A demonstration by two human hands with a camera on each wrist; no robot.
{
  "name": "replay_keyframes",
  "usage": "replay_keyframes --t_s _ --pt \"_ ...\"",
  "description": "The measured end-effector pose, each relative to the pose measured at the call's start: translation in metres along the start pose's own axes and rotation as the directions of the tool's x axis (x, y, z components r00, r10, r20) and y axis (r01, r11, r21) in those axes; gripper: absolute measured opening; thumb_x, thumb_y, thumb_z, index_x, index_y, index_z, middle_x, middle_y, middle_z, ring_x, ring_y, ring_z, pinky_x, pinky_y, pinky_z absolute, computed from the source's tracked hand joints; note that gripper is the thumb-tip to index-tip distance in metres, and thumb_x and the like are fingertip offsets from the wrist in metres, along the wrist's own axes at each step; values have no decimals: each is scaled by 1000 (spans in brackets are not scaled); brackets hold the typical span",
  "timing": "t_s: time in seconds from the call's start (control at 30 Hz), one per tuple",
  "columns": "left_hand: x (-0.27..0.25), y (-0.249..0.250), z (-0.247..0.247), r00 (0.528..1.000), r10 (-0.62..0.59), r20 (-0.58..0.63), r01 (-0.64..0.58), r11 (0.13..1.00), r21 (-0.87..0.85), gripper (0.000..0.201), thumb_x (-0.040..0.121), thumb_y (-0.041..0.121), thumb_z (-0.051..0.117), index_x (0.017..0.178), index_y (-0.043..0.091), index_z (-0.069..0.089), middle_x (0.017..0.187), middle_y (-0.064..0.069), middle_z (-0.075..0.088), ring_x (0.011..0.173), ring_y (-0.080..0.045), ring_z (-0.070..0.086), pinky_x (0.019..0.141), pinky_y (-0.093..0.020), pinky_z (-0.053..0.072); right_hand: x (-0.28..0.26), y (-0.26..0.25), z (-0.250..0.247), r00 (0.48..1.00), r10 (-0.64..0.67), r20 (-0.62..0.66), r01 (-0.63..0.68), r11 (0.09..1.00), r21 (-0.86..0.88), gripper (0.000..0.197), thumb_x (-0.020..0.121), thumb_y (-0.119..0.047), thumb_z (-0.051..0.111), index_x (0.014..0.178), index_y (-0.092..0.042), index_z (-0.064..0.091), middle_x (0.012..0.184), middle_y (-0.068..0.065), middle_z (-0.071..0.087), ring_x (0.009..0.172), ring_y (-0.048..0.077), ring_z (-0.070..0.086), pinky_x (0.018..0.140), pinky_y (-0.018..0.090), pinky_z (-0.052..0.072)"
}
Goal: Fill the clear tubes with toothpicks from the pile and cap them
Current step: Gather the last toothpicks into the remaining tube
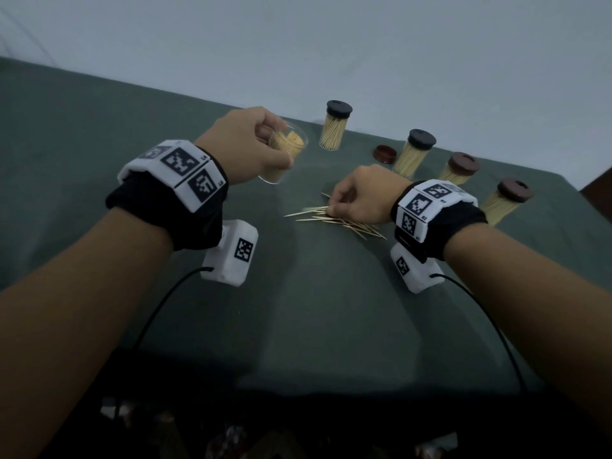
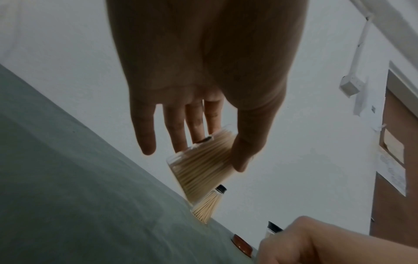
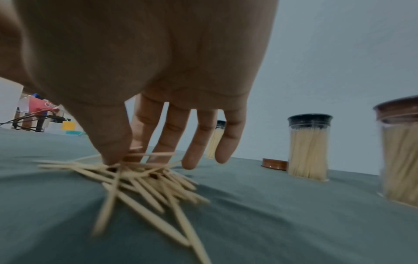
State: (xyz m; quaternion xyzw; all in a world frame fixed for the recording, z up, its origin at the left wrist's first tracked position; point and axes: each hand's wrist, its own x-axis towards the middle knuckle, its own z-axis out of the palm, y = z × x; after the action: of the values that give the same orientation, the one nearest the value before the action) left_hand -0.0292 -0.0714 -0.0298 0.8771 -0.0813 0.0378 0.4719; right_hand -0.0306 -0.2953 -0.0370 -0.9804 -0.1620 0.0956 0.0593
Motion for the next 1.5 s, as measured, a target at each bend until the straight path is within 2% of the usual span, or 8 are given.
replay_keyframes --t_s 0.13,0.3,0.43,0.6,0.87,1.17,1.33,1.5 --pt "0 1 1 1000 7 3 -7 1000 7 44 75 21 81 114 24 62 101 7 66 90 -9 64 85 -22 50 -6 9 1 994 38 103 -37 999 -11 45 64 -70 73 97 -41 68 94 -21 61 88 4 56 74 24 42" --pt "-1 0 3 1000 7 11 -7 1000 2 42 74 21 81 111 26 63 99 9 66 95 -11 66 93 -29 52 -8 9 4 1000 19 16 -19 1000 -12 34 76 -52 75 106 -39 68 95 -16 56 100 13 57 77 25 39" --pt "-1 -1 3 1000 5 11 -5 1000 -5 41 74 19 81 111 25 63 95 11 66 92 -11 66 92 -28 52 -5 5 -1 992 98 77 -100 995 15 70 74 -55 75 136 -36 50 131 -7 56 117 17 54 89 25 38" --pt "-1 -2 5 1000 9 26 -9 1000 3 42 73 20 82 111 25 62 102 5 68 95 -13 67 93 -31 53 -6 -3 1 998 9 63 -13 998 63 44 78 -33 78 120 -36 63 89 -21 59 87 4 55 80 24 44" --pt "0 0 8 999 19 45 -20 1000 23 44 72 22 82 113 26 64 107 3 68 96 -13 66 92 -30 52 -24 19 -8 982 143 127 -129 985 -113 92 69 -47 82 146 -32 34 135 -4 53 122 20 51 96 32 39" --pt "-1 -2 10 999 12 47 -14 999 48 46 69 27 82 112 28 65 106 6 68 96 -12 67 95 -37 53 -22 23 4 994 113 -5 -111 983 145 46 77 -21 79 120 -28 66 99 -15 68 88 3 62 81 16 41" --pt "1 -4 8 999 8 44 -11 998 68 45 72 25 82 113 27 65 107 5 68 96 -12 67 95 -36 52 -21 13 -1 999 37 5 -38 996 75 47 80 -35 74 124 -40 60 88 -25 53 94 5 55 83 20 39" --pt "2 -5 9 999 -1 45 -2 997 72 45 72 23 82 114 26 65 107 5 68 96 -12 67 96 -35 52 -20 12 3 997 17 81 -18 1000 15 56 74 -50 76 126 -39 59 107 -16 60 101 9 56 89 27 44"
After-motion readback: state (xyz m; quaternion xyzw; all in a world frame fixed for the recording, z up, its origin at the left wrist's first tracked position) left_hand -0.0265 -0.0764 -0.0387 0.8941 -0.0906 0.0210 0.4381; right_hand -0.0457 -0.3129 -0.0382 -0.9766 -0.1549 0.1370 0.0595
